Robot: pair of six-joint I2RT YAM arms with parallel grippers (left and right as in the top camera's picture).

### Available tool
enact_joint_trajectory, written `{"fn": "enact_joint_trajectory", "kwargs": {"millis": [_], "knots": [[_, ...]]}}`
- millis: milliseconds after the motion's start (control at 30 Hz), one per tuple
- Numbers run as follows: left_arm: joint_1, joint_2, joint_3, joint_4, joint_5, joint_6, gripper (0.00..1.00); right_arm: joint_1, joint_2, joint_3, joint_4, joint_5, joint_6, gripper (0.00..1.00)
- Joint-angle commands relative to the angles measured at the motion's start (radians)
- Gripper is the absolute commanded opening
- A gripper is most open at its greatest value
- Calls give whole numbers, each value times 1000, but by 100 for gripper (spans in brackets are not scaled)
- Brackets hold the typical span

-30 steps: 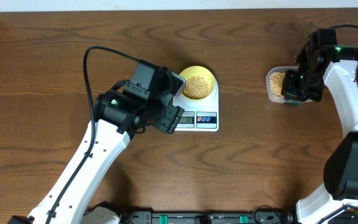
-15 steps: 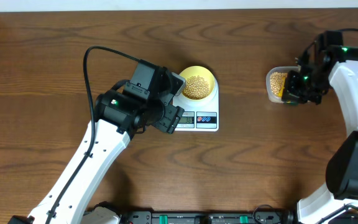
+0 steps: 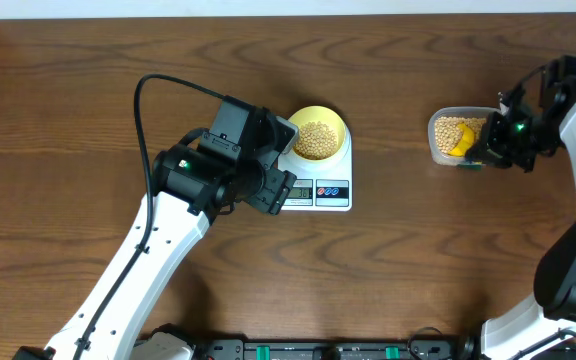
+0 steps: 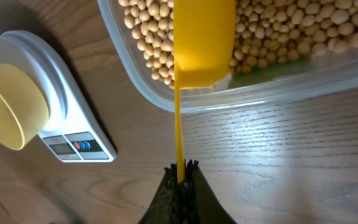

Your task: Scoop item into bowl and weigh 50g on scale

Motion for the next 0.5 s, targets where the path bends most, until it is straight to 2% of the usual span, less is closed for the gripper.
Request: {"fn": "enact_joint_trajectory", "kwargs": {"millis": [0, 467], "knots": [[-1, -20, -2, 0, -6, 10, 73, -26, -2, -8, -13, -60, -44, 1], [-1, -20, -2, 1, -6, 10, 73, -113, -2, -7, -51, -166, -122, 1]]}}
